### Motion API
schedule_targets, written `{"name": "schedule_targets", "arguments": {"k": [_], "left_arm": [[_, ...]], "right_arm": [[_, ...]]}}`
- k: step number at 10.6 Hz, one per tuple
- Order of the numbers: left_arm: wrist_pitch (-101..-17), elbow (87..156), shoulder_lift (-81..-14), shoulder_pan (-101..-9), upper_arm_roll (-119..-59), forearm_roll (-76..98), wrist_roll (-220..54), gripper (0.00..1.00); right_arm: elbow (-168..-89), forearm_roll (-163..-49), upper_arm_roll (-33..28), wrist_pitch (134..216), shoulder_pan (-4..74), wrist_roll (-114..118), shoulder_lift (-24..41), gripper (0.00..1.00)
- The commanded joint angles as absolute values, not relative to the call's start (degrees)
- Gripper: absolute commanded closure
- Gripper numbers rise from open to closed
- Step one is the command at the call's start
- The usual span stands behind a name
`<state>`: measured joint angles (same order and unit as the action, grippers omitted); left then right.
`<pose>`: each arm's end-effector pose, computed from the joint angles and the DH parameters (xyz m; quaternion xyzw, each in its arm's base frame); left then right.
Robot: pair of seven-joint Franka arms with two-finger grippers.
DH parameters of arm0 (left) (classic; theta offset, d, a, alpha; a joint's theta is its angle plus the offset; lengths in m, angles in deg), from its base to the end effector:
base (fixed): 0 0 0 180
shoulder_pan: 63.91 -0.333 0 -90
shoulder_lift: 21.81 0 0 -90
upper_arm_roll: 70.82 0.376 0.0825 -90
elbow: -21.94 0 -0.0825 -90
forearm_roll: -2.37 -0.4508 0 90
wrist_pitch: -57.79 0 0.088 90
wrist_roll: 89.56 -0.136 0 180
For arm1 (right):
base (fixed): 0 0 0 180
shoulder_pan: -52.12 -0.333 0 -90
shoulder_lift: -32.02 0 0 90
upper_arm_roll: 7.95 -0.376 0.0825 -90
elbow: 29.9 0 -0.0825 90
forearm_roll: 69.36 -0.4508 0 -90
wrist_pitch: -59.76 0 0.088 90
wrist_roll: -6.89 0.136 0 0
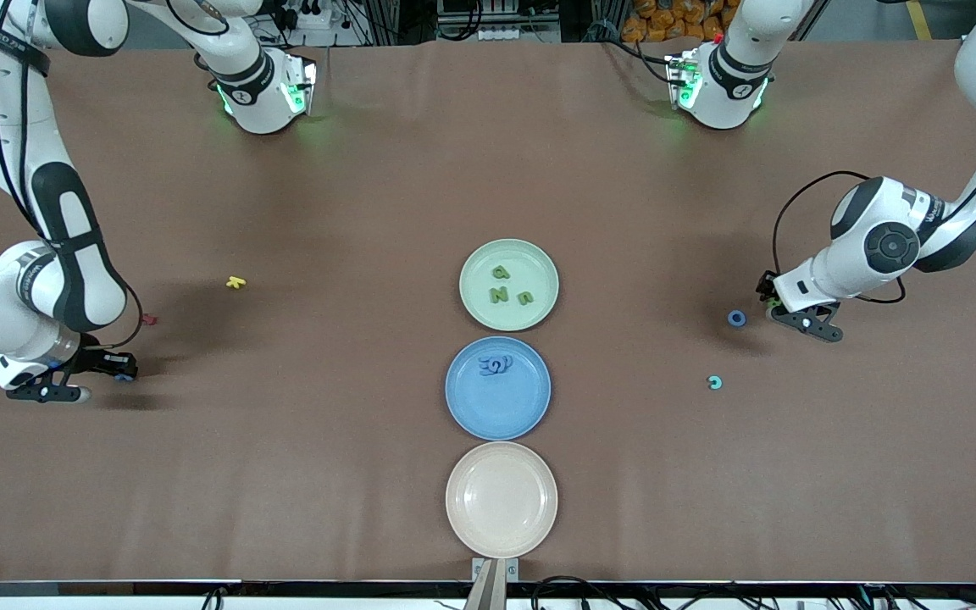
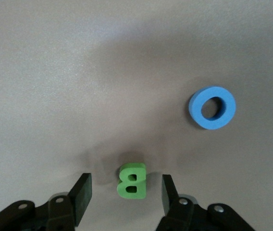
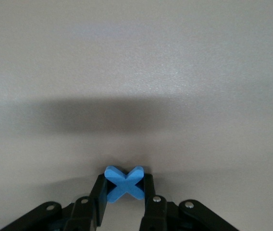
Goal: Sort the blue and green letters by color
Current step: 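Lower the left gripper toward the green B while the right gripper grasps the blue x, then grasp the green B with the left gripper while the right gripper carries the x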
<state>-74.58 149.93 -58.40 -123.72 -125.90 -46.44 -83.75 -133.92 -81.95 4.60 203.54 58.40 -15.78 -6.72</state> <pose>0.5682 0.0412 0.1514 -0.9751 0.2122 0.0617 0.0182 0.6955 -0.2264 0.1415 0.9994 -0.0293 0.0189 0.0085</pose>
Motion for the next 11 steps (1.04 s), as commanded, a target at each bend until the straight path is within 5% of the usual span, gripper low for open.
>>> {"name": "schedule_targets", "arguments": {"k": [1, 4, 5, 7, 11], "left_arm": [[-76.0, 149.7, -59.7, -124.0, -125.5, -49.0, -84.2, 0.40], [-76.2, 149.6, -59.8, -124.0, -125.2, -49.0, -84.2, 0.48], [-76.2, 149.6, -59.8, -124.0, -124.6, -49.0, -84.2, 0.59], [-76.2, 149.4, -59.8, -123.9, -124.6, -49.0, -84.2, 1.00], [-76.2, 147.5, -59.5, -123.9, -124.7, -48.4, -84.3, 1.00]], "right_arm": [[-133.4, -82.5, 3.7, 203.3, 56.9, -11.6, -6.7, 0.84], [-131.9, -82.6, 3.5, 200.0, 53.5, -4.6, -5.3, 0.85], [-131.8, -82.7, 3.4, 199.6, 52.0, -1.1, -5.2, 0.85], [-131.0, -82.7, 2.3, 199.6, 47.8, 7.9, -5.1, 0.85], [-128.3, -83.0, -0.8, 200.5, 38.7, 26.4, -5.6, 0.84]]}}
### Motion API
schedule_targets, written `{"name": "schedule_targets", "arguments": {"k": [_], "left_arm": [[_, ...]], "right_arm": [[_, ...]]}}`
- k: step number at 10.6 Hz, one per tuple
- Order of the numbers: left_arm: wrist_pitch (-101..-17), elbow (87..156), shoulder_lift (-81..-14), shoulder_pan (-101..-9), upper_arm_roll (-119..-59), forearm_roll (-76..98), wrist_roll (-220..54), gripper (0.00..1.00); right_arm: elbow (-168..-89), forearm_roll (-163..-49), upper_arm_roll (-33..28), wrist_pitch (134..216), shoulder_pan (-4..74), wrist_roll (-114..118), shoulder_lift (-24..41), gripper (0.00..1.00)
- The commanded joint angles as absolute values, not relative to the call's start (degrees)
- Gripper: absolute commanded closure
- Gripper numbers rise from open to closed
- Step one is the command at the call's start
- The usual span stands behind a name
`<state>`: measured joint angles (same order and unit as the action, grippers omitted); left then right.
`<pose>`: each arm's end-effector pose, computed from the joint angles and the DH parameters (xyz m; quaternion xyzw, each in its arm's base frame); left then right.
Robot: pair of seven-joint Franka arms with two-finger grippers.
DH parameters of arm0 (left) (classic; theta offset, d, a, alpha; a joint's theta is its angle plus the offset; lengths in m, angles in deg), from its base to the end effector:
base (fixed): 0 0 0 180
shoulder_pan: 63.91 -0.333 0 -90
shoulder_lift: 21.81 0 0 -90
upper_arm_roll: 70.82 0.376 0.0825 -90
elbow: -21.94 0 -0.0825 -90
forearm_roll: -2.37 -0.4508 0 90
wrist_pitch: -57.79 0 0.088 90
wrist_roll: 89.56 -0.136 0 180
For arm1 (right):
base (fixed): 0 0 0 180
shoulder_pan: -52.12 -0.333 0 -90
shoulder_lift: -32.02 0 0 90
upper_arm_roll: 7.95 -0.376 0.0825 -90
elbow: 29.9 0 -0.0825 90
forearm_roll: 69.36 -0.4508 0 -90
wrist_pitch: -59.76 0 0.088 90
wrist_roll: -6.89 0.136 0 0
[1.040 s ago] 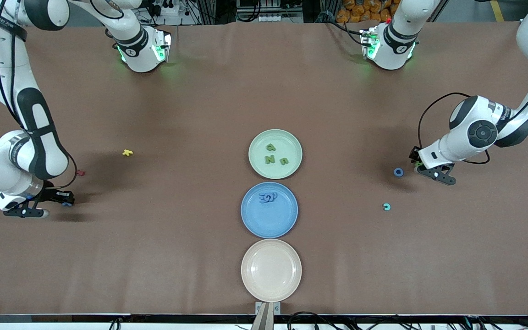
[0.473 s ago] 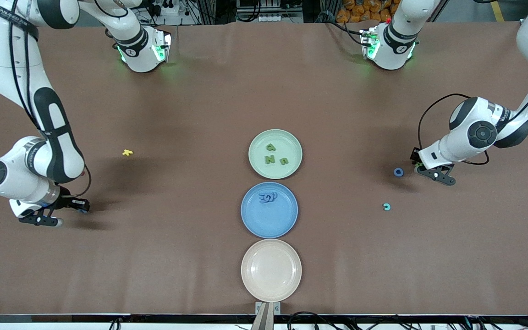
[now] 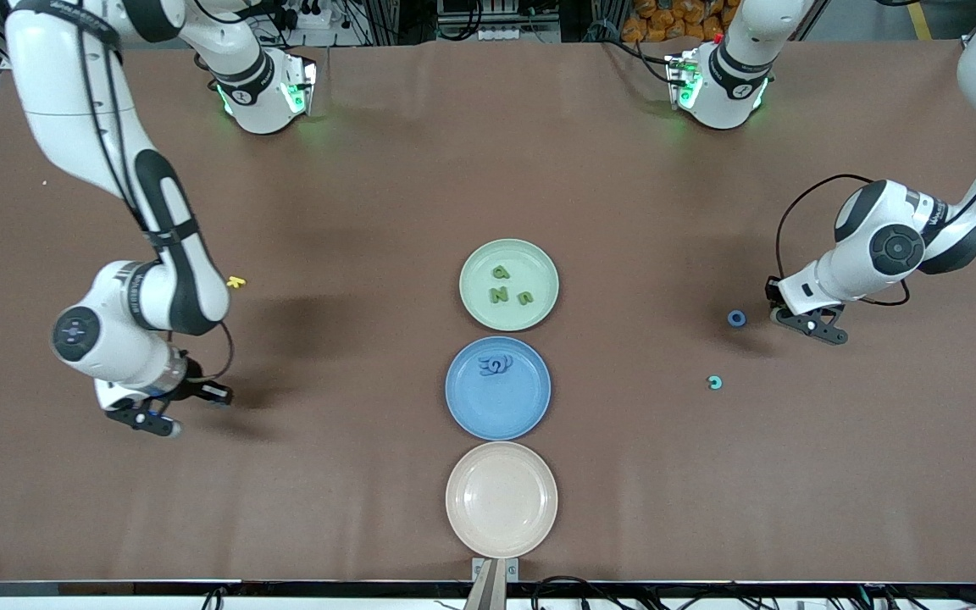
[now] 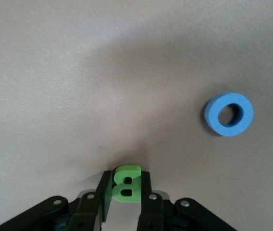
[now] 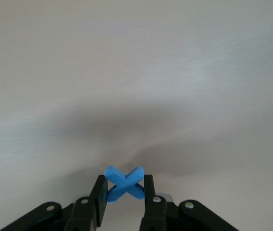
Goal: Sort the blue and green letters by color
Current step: 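Grasp the green B with the left gripper while the right gripper carries the x, then place the x on the blue plate while the left gripper carries the B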
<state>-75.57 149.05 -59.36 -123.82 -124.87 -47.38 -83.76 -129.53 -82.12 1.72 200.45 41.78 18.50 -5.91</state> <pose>0.5738 0.0521 0.1467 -0.9768 0.2069 0.0536 0.0166 0.7578 0.0233 0.1768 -0.9864 0.1593 -0.0319 0.0257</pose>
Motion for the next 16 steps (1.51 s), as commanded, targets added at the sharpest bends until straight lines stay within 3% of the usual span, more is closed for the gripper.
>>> {"name": "schedule_targets", "arguments": {"k": [1, 7, 14, 16], "left_arm": [[-75.9, 146.6, -59.3, -123.9, -125.1, -47.6, -83.8, 1.00], [-68.1, 137.0, -58.8, -112.3, -128.0, -34.7, -79.9, 1.00], [-66.7, 136.8, -58.7, -92.4, -129.0, -33.5, -45.0, 1.00], [-66.8, 136.6, -59.1, -86.8, -128.7, -33.5, -36.8, 1.00]], "right_arm": [[-126.8, -83.0, -2.6, 200.5, 37.5, 29.6, -5.7, 0.84], [-119.5, -82.9, -4.6, 201.0, 24.5, 38.4, -8.8, 0.83], [-116.5, -82.7, -9.8, 213.1, 19.3, 39.2, -12.6, 0.81], [-115.8, -82.7, -11.5, 213.4, 19.2, 39.2, -13.1, 0.80]]}}
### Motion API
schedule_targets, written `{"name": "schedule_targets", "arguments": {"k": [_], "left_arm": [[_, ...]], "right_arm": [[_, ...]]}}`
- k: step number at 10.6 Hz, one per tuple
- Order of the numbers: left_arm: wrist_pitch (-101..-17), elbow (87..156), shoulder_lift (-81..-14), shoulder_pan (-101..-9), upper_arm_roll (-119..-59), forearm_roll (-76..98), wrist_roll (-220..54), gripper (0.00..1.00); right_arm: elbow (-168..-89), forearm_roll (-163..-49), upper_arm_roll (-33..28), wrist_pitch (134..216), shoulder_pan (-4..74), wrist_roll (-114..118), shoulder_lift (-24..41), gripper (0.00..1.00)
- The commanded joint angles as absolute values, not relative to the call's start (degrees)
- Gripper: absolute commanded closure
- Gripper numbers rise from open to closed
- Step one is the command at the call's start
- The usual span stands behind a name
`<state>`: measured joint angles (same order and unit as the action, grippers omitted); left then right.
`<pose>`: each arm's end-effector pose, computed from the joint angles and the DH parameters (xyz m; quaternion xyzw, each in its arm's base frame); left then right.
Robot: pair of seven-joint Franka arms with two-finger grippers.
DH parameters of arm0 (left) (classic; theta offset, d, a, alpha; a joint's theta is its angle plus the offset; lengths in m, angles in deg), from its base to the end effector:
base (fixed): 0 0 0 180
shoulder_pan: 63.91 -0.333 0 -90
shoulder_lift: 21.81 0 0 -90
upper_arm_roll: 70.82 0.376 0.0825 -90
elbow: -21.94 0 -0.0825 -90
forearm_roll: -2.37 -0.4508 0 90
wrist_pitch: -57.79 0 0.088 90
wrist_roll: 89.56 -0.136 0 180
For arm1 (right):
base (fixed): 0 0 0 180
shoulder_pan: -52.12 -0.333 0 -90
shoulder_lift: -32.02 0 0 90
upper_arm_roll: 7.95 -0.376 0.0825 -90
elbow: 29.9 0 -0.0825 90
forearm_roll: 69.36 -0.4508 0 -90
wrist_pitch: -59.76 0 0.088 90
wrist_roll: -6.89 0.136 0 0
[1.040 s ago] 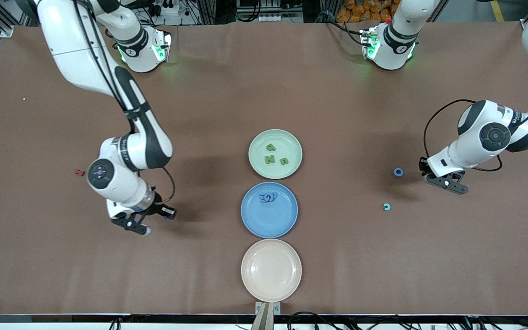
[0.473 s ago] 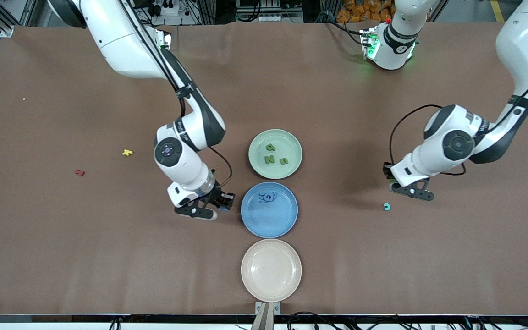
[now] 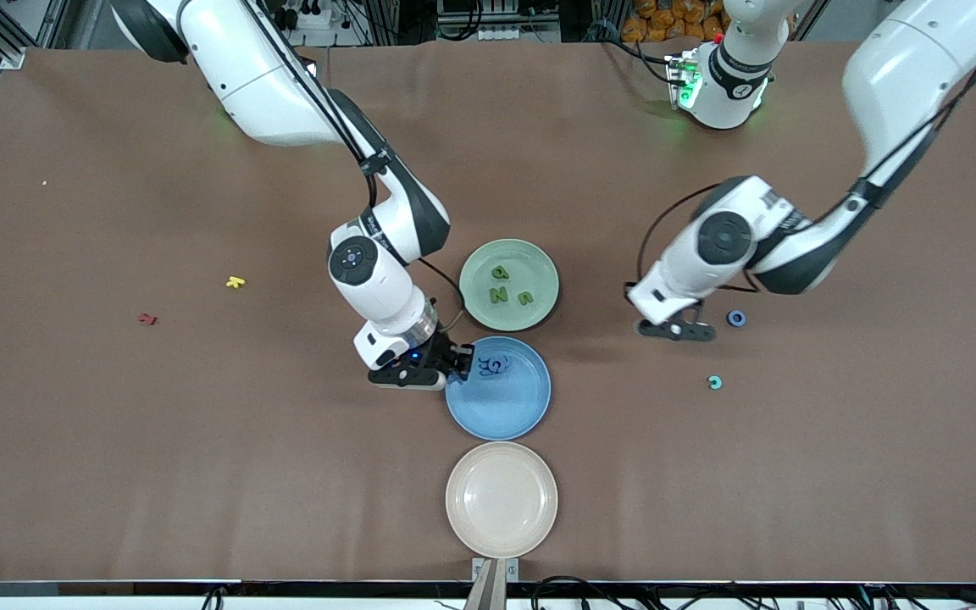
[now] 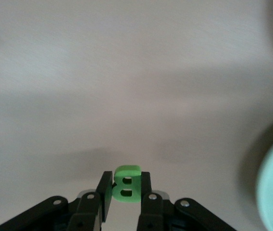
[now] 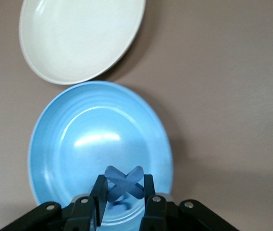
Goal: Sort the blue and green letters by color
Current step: 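Place the x on the blue plate while the left gripper carries the B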
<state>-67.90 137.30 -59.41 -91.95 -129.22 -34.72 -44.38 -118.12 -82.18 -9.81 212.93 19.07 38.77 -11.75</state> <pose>0.5851 -0.2860 0.2285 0.9979 -0.0475 -0.0437 0.0004 0.6945 0.4741 0.2120 -0.9777 0.0693 -0.1091 0.1653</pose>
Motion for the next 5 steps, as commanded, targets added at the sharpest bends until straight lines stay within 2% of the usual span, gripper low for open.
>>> {"name": "schedule_targets", "arguments": {"k": [1, 2, 5], "left_arm": [[-66.8, 136.6, -59.3, -85.4, -128.7, -33.4, -33.9, 1.00], [-66.8, 135.6, -59.8, -82.7, -128.7, -32.8, -30.7, 1.00], [-67.3, 129.4, -62.3, -74.4, -126.6, -26.9, -23.0, 1.00]], "right_arm": [[-115.4, -82.9, -11.6, 213.4, 18.8, 40.4, -13.2, 0.43], [-115.3, -83.3, -12.0, 213.3, 18.8, 45.8, -13.2, 0.00], [-115.7, -83.1, -12.0, 212.7, 18.9, 47.0, -12.5, 0.00]]}}
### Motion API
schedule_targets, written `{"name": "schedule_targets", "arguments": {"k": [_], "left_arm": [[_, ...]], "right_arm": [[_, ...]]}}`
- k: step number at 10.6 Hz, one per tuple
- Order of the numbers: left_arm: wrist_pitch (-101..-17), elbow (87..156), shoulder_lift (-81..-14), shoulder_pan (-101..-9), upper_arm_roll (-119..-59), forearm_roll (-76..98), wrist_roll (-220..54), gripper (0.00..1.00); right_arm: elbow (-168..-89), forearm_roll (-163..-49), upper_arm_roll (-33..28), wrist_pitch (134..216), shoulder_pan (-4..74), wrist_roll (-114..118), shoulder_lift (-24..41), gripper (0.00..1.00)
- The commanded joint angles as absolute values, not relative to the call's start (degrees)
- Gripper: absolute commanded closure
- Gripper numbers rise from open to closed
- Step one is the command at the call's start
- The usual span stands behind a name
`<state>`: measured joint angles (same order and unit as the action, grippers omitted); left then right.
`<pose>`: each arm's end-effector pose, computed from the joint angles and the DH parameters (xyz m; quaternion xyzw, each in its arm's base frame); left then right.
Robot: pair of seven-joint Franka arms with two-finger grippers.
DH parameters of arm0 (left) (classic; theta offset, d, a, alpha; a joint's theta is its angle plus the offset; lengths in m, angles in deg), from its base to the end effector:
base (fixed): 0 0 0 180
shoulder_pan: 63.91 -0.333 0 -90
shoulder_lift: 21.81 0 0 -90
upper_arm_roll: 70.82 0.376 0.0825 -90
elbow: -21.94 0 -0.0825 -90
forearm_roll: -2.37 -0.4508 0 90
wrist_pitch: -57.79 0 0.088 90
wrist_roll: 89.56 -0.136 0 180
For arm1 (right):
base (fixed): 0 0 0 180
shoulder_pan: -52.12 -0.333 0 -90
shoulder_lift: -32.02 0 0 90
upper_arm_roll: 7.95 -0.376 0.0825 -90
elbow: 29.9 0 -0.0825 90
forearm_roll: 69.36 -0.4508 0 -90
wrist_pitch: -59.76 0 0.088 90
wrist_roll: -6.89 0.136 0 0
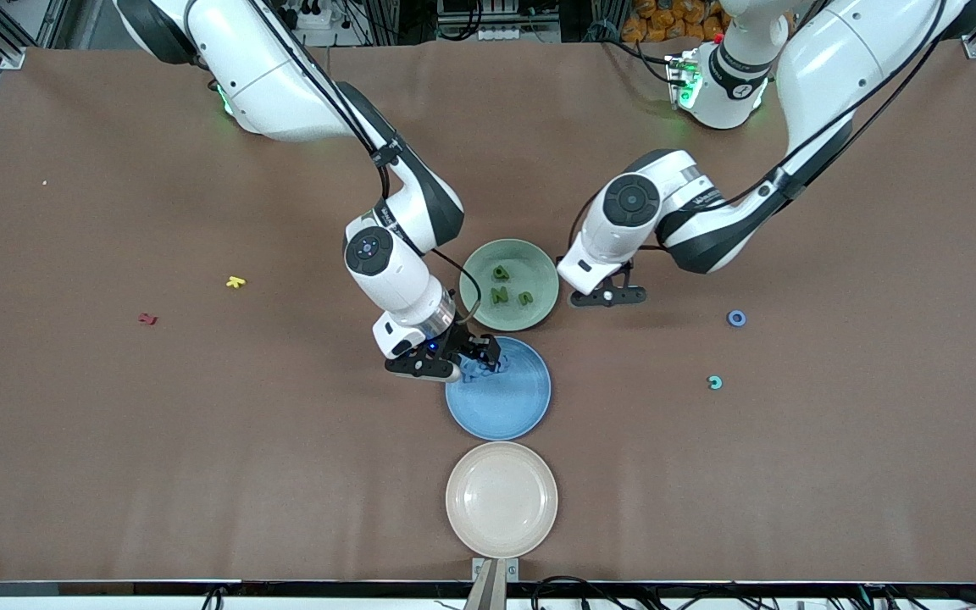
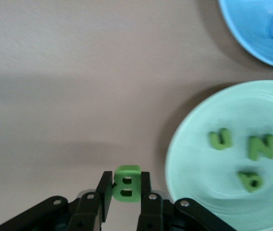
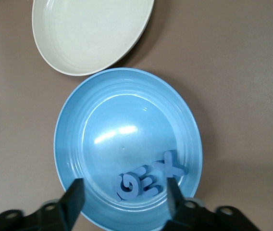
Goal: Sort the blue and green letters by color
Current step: 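Place the x on the blue plate while the left gripper carries the B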
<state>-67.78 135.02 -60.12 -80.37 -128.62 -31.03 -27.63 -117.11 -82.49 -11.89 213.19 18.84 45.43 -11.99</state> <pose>0.5329 -0.3968 0.2353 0.9977 0.0310 -0.0590 0.0097 0.6832 0.5002 0.2190 -0.9706 0.1156 -0.0943 0.1891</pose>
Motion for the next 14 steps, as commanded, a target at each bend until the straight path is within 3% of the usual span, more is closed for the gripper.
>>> {"name": "schedule_targets", "arguments": {"k": [1, 5, 8, 9, 11, 14], "left_arm": [[-67.3, 127.6, -62.3, -71.5, -125.2, -25.1, -22.3, 1.00], [-74.6, 126.0, -62.5, -62.7, -117.7, -17.9, -22.0, 1.00], [-75.2, 121.6, -64.0, -51.9, -109.3, -17.3, -18.4, 1.00], [-75.2, 120.0, -65.0, -50.0, -107.4, -17.3, -18.5, 0.95], [-75.2, 118.4, -65.6, -49.7, -107.2, -17.8, -18.7, 0.00], [-74.3, 116.0, -64.6, -49.7, -107.3, -17.8, -18.5, 0.00]], "right_arm": [[-116.0, -82.9, -12.0, 212.3, 19.3, 46.9, -12.0, 0.00], [-116.6, -82.1, -11.5, 200.7, 25.3, 38.7, -9.6, 0.00], [-122.0, -81.0, -11.4, 199.5, 32.6, 29.5, -6.5, 0.00], [-123.7, -81.0, -10.3, 199.3, 34.5, 26.2, -5.2, 0.00], [-125.9, -81.0, -7.3, 197.1, 36.7, 19.2, -3.8, 0.00], [-126.0, -78.8, -4.6, 193.4, 42.6, 11.0, -3.1, 0.00]]}}
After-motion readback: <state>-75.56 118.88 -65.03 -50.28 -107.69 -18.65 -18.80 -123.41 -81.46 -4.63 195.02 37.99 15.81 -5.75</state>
